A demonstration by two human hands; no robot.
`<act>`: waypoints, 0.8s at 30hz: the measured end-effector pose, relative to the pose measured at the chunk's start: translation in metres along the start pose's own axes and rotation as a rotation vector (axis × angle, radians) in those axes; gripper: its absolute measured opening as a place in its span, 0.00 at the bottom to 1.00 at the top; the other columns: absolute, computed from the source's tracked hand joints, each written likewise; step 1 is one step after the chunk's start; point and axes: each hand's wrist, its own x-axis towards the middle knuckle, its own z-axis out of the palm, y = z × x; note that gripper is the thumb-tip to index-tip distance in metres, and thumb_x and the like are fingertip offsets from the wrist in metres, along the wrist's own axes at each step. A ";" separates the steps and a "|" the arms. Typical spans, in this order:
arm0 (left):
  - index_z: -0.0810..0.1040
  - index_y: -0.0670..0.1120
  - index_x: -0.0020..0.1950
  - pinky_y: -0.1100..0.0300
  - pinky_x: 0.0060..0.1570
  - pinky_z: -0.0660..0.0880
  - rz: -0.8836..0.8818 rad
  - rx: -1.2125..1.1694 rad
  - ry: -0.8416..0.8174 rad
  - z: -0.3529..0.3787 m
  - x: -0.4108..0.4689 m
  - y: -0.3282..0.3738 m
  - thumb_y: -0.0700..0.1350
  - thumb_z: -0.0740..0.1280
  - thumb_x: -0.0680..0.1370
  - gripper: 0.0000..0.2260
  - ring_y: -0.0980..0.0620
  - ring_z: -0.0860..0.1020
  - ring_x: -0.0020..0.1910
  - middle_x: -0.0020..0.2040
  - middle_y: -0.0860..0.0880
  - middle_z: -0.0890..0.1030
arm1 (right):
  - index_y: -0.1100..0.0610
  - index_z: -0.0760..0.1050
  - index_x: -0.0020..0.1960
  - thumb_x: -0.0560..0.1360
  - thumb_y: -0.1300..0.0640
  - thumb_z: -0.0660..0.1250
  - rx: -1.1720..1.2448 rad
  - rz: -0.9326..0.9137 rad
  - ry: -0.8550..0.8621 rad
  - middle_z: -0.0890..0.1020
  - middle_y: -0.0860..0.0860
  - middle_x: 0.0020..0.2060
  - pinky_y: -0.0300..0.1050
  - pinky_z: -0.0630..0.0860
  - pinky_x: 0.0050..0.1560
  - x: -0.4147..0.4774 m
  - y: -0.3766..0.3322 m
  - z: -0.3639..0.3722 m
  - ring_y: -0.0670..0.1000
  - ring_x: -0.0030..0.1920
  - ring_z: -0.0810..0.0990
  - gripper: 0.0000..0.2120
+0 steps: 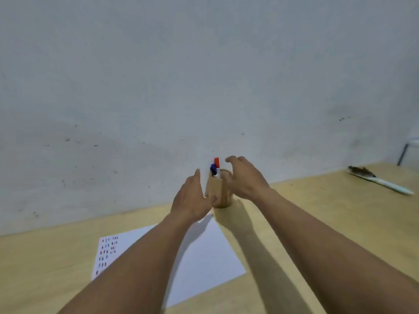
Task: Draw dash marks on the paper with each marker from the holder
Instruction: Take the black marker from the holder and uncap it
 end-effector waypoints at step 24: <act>0.77 0.50 0.60 0.71 0.33 0.69 -0.097 -0.403 0.066 0.064 0.042 -0.005 0.35 0.67 0.72 0.19 0.58 0.78 0.44 0.49 0.54 0.82 | 0.54 0.84 0.43 0.79 0.48 0.62 0.118 0.061 0.121 0.83 0.51 0.41 0.55 0.81 0.45 0.044 0.028 0.060 0.56 0.45 0.80 0.15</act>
